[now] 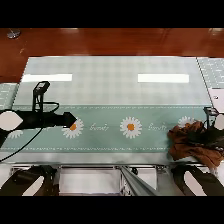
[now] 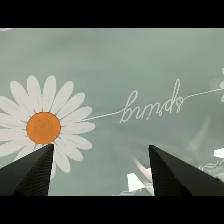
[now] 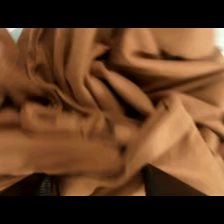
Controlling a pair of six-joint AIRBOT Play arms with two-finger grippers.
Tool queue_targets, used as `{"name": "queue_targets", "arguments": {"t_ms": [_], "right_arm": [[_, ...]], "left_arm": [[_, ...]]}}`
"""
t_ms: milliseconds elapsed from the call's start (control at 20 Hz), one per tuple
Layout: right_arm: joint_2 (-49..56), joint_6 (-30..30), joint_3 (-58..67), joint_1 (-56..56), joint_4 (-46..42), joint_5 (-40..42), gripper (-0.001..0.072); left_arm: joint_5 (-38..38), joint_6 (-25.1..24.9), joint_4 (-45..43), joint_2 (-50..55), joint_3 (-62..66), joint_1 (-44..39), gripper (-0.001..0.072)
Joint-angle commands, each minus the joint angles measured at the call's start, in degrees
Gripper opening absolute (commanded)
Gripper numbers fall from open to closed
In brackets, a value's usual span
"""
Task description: Fold the shirts.
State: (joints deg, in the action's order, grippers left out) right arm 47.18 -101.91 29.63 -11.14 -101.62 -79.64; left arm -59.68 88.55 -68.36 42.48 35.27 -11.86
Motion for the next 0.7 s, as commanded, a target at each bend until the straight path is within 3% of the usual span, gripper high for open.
{"name": "queue_targets", "arguments": {"t_ms": [0,50,100,450,500,650], "right_arm": [[6.3,2.4,-1.6,-1.3,3.2,5.3,0.0482],[7.8,4.7,-0.7,-1.3,5.8,5.3,0.0177],[8.3,7.1,0.8,-1.3,8.7,5.3,0.0035],[3.0,13.1,34.1,-1.2,18.3,4.4,0.0034],[1.9,15.7,39.3,-0.4,21.1,5.6,0.0034],[1.5,15.8,53.2,4.9,21.2,6.2,0.0034]], "left_arm": [[3.6,0.2,0.5,2.0,-0.6,-0.1,0.0701],[4.5,-0.6,0.5,2.5,-0.6,-0.1,0.0701],[5.1,-1.7,0.1,2.6,-0.6,0.0,0.0701],[-8.5,-4.3,-4.9,-3.2,2.3,3.3,0.0701],[-9.0,-4.3,-4.1,-5.3,2.2,3.2,0.0701],[-8.7,-4.0,-2.6,-10.4,2.1,3.3,0.0701]]}}
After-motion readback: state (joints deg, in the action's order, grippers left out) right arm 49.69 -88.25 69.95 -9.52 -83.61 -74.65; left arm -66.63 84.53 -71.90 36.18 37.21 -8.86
